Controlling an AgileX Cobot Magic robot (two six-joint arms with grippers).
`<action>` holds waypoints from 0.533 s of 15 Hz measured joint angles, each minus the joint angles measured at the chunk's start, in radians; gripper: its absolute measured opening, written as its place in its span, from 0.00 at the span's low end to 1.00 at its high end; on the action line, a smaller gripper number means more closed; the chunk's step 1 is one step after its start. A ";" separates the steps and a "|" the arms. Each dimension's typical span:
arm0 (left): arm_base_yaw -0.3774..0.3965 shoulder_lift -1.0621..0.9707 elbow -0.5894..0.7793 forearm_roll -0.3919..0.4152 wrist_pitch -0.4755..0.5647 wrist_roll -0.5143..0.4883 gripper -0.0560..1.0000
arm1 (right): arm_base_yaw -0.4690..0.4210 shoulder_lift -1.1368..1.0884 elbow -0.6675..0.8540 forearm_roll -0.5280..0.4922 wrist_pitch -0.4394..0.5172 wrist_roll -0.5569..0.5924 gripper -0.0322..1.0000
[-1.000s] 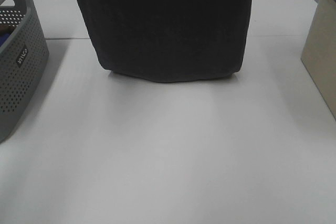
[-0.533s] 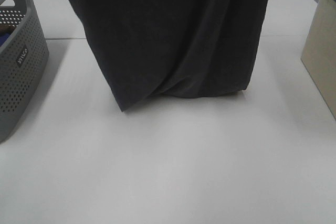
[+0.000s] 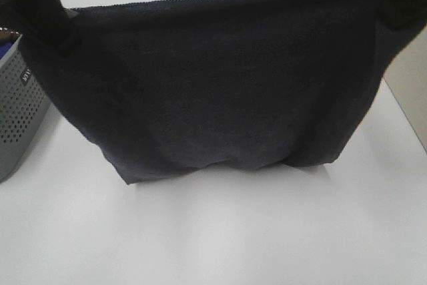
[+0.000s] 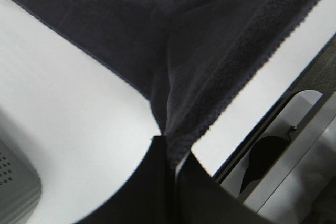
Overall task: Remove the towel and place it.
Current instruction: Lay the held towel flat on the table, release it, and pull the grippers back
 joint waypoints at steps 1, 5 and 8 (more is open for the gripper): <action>-0.004 -0.045 0.038 -0.024 -0.010 0.000 0.05 | 0.002 -0.037 0.040 0.000 -0.002 0.000 0.04; -0.005 -0.129 0.168 -0.113 -0.027 0.000 0.05 | 0.002 -0.100 0.100 0.022 -0.009 0.000 0.04; -0.005 -0.129 0.280 -0.182 -0.036 0.008 0.05 | 0.002 -0.102 0.164 0.049 -0.009 0.007 0.04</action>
